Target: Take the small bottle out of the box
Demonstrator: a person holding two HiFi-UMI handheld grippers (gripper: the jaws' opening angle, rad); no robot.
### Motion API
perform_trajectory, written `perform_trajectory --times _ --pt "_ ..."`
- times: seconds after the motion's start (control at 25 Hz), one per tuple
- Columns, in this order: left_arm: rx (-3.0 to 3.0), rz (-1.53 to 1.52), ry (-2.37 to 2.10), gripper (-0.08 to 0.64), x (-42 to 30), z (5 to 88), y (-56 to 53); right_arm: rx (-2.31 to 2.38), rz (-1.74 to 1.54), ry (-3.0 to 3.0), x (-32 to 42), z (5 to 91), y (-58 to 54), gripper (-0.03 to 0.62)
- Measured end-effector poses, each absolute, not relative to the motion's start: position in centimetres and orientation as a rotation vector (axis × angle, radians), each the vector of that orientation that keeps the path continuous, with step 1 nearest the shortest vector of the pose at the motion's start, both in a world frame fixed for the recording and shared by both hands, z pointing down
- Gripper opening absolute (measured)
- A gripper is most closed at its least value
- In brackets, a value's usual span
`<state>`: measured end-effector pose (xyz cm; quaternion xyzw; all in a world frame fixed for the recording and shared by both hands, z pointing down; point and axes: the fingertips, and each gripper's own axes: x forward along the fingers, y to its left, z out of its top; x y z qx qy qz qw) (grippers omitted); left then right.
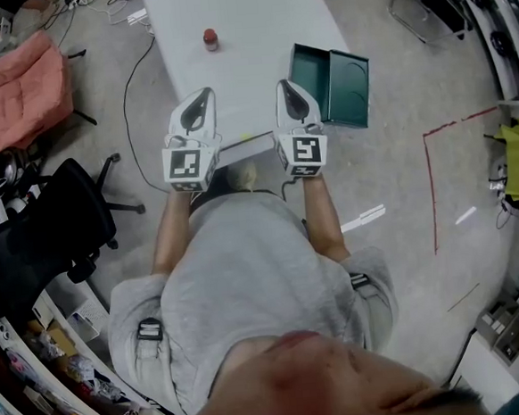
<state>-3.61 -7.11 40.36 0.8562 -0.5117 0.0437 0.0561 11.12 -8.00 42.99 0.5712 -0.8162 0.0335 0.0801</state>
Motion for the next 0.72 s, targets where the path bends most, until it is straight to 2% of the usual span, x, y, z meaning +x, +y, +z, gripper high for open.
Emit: perform_trajectory --times 0.72 --pt "2.602 0.148 -1.551 0.011 -2.7 40.3 -3.4 1.708 0.11 -2.425 12.2 44.1 -3.5 0.003"
